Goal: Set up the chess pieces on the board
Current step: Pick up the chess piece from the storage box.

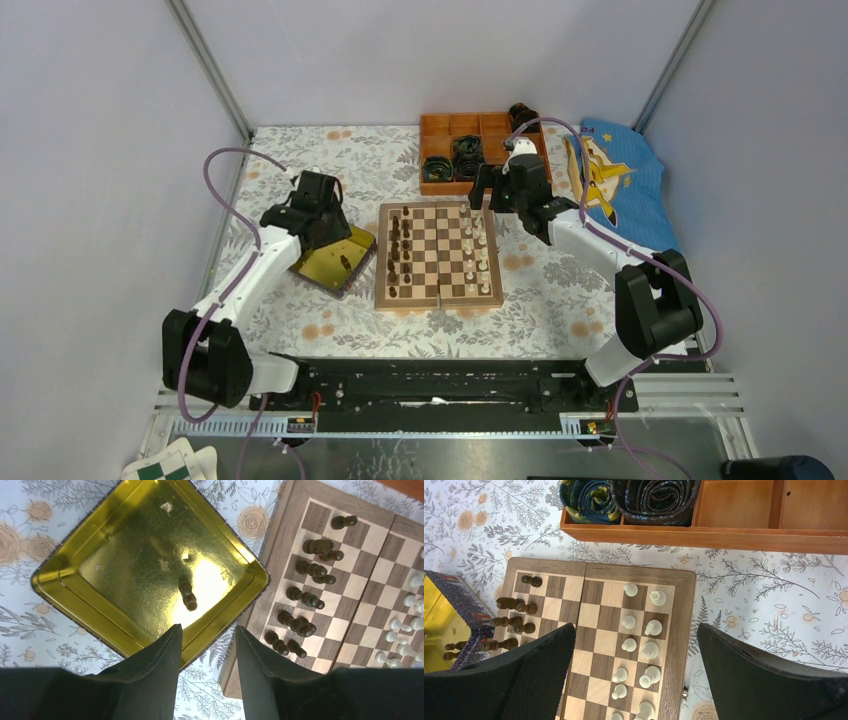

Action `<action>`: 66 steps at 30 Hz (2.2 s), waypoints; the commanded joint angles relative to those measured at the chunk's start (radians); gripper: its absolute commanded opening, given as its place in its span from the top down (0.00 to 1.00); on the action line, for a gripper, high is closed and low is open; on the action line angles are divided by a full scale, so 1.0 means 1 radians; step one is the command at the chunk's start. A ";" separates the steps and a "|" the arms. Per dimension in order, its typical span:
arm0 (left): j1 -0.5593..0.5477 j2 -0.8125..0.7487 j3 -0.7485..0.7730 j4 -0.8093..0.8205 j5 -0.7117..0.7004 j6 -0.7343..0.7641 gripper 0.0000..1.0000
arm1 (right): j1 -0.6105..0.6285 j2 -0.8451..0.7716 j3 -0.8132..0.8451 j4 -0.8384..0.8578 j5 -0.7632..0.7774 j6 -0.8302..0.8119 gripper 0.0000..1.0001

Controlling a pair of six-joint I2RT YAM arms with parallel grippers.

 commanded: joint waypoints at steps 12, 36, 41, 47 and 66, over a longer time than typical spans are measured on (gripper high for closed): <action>0.112 0.121 -0.130 0.165 0.156 0.008 0.52 | -0.005 -0.035 0.002 0.049 -0.016 0.003 0.00; 0.153 0.290 -0.107 0.226 0.170 0.040 0.57 | -0.005 -0.029 0.003 0.049 -0.015 0.002 0.00; 0.159 0.309 -0.104 0.227 0.167 0.044 0.59 | -0.005 -0.029 0.003 0.049 -0.014 0.002 0.00; 0.163 0.320 -0.095 0.232 0.160 0.045 0.70 | -0.006 -0.031 0.001 0.049 -0.014 0.002 0.00; 0.163 0.253 -0.087 0.213 0.121 0.060 0.92 | -0.006 -0.032 0.002 0.049 -0.015 0.002 0.00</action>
